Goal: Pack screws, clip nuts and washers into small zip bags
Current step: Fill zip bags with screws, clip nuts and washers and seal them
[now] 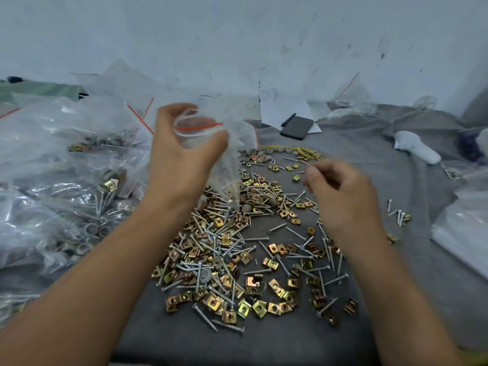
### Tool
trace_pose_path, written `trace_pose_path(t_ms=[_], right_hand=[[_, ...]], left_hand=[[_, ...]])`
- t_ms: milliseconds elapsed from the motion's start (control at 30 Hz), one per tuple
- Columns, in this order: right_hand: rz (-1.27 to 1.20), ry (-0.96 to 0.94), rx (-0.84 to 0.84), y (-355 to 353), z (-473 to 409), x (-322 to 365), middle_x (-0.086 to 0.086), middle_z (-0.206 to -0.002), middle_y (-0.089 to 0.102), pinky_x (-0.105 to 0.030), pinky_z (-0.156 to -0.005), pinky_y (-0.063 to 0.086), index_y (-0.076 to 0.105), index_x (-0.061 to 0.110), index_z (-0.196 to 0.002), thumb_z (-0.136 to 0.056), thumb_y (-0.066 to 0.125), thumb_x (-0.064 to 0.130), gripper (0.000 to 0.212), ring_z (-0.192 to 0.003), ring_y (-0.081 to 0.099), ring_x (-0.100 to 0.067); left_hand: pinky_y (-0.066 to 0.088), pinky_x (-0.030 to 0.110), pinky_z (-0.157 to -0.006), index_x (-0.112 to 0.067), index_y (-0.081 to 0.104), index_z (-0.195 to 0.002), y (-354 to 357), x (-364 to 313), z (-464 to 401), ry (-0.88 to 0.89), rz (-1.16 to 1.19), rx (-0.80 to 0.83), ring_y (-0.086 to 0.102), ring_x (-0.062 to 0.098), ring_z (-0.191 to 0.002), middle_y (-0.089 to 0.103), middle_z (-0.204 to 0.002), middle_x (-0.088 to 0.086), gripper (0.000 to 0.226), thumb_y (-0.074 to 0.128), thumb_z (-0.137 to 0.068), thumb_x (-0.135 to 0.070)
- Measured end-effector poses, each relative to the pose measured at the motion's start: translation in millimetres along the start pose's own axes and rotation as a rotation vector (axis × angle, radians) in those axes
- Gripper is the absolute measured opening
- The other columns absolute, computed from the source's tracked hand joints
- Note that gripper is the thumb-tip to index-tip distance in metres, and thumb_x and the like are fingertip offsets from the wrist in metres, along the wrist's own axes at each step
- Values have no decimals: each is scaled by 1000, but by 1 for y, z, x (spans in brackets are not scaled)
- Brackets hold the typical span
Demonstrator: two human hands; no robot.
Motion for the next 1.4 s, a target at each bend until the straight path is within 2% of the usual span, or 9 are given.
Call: trace_pose_path(t_ms=[300,433,533,633,767,900,1000,1100,1400], right_hand=[[127,-58,192,37,6,2,17,-88,72,-16,-68,49,71,33,-101,-101,63,37,9,-81,65,5],[141,-72,150,35,-29,9,15,-88,72,-20,-70,50,74,30,-97,-98,67,29,7,-83,65,1],[278,-125,139,52,-82,13,6,-93,76,-29,-82,55,79,23,-101,-97,69,21,12,-88,69,-10],[429,-179,297,92,-123,6,-3,-106,77,-29,-92,52,80,17,-105,-98,69,15,13,-101,70,-19],[645,-229,490,129,-142,-11,-3,-120,76,-22,-87,44,79,16,-115,-96,74,19,20,-113,67,-20],[760,-261,542,139,-153,-6,-1,-122,76,-24,-101,48,80,17,-118,-95,76,17,23,-116,68,-17],[826,-321,551,141,-155,-4,-2,-115,77,-28,-92,52,80,14,-112,-93,77,18,20,-110,69,-19],[832,-347,531,135,-156,-9,-3,-100,72,-26,-75,44,72,13,-98,-87,80,20,16,-95,66,-22],[488,-353,379,114,-159,-10,-7,-86,75,-26,-71,54,76,9,-89,-81,86,8,14,-81,69,-19]], left_hand=[[50,24,-75,-19,56,-132,-17,28,-12,-258,348,-254,71,-5,-81,74,-110,-6,59,87,-84,-35],[52,16,-66,-20,60,-127,-24,25,-17,-201,362,-272,70,-5,-79,73,-99,-12,53,88,-84,-35],[50,11,-60,-19,61,-126,-25,19,-18,-130,309,-237,65,-11,-71,70,-92,-16,55,87,-82,-41],[48,7,-64,-23,62,-120,-26,21,-20,-117,296,-221,65,-13,-74,73,-86,-22,50,86,-80,-42],[47,4,-63,-26,62,-119,-28,24,-25,-123,308,-219,65,-15,-75,72,-82,-31,44,85,-84,-41],[47,4,-62,-20,61,-128,-25,27,-26,-137,348,-222,63,-17,-71,70,-89,-19,47,83,-89,-34],[47,6,-62,-19,61,-126,-25,26,-25,-147,369,-221,62,-17,-70,67,-94,-14,44,82,-90,-32],[46,6,-61,-20,61,-125,-27,24,-26,-157,386,-231,59,-15,-65,65,-96,-11,43,82,-90,-33],[45,6,-58,-19,62,-127,-25,22,-26,-194,382,-204,56,-13,-62,62,-97,-8,45,82,-90,-35]])
Point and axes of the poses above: each hand's wrist, its own z-axis away from the middle knuckle, its own y-axis out of the palm, x = y × z, the point moved 6 cm from there along -z, towards the middle knuckle
